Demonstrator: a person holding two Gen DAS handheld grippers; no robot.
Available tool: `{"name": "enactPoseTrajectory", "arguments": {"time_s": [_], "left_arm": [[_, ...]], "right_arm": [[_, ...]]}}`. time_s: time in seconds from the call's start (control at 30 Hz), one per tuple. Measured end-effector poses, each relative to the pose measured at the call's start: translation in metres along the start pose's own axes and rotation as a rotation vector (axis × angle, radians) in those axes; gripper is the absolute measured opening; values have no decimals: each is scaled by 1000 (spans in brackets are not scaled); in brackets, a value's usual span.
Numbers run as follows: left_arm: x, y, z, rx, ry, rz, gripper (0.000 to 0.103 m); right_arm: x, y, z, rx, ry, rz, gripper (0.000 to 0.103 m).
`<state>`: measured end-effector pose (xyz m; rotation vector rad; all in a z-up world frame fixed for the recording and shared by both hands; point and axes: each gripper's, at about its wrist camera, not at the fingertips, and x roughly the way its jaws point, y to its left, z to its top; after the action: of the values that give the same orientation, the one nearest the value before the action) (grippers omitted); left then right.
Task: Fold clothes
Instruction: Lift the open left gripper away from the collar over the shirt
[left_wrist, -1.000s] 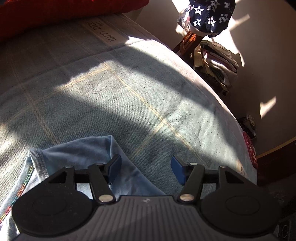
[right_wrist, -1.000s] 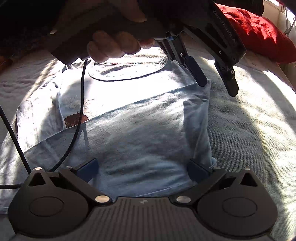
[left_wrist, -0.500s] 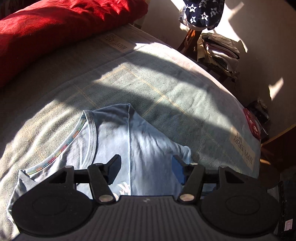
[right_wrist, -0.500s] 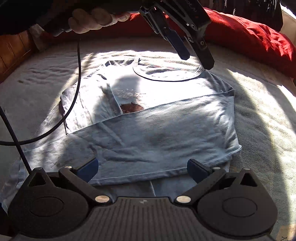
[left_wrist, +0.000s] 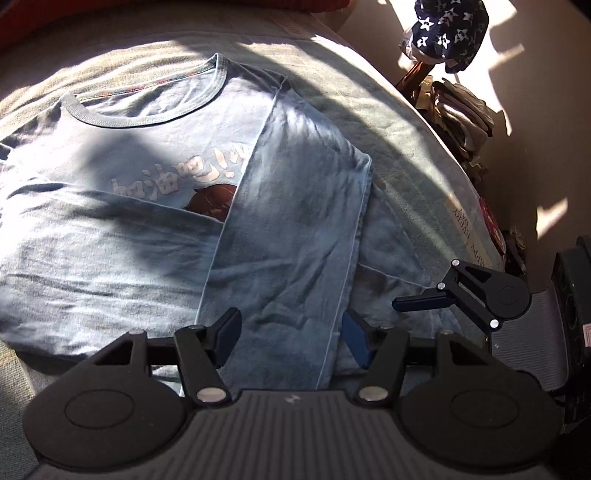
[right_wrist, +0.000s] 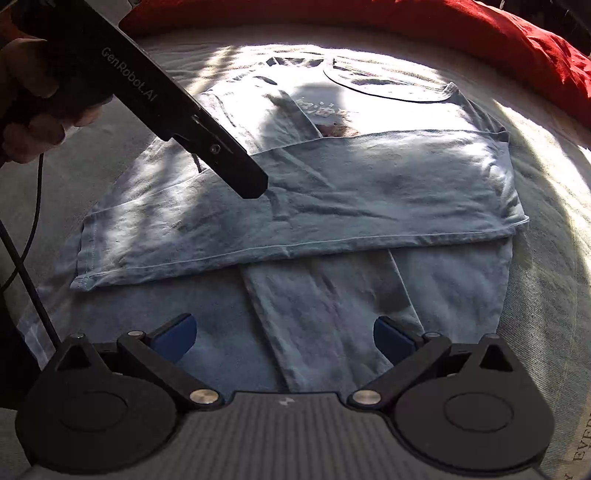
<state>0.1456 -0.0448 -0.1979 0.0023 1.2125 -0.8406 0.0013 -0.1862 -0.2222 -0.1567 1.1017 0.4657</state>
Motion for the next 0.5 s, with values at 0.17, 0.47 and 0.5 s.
{"name": "enactPoseTrajectory", "arguments": {"time_s": [0.17, 0.47, 0.5], "left_arm": [[25, 21, 26, -54, -61, 25, 60], [5, 24, 56, -20, -135, 78, 62], [0, 22, 53, 3, -126, 97, 63]], "right_arm": [[13, 5, -2, -3, 0, -3, 103], [1, 5, -3, 12, -72, 1, 103], [-2, 5, -1, 11, -96, 6, 103]]}}
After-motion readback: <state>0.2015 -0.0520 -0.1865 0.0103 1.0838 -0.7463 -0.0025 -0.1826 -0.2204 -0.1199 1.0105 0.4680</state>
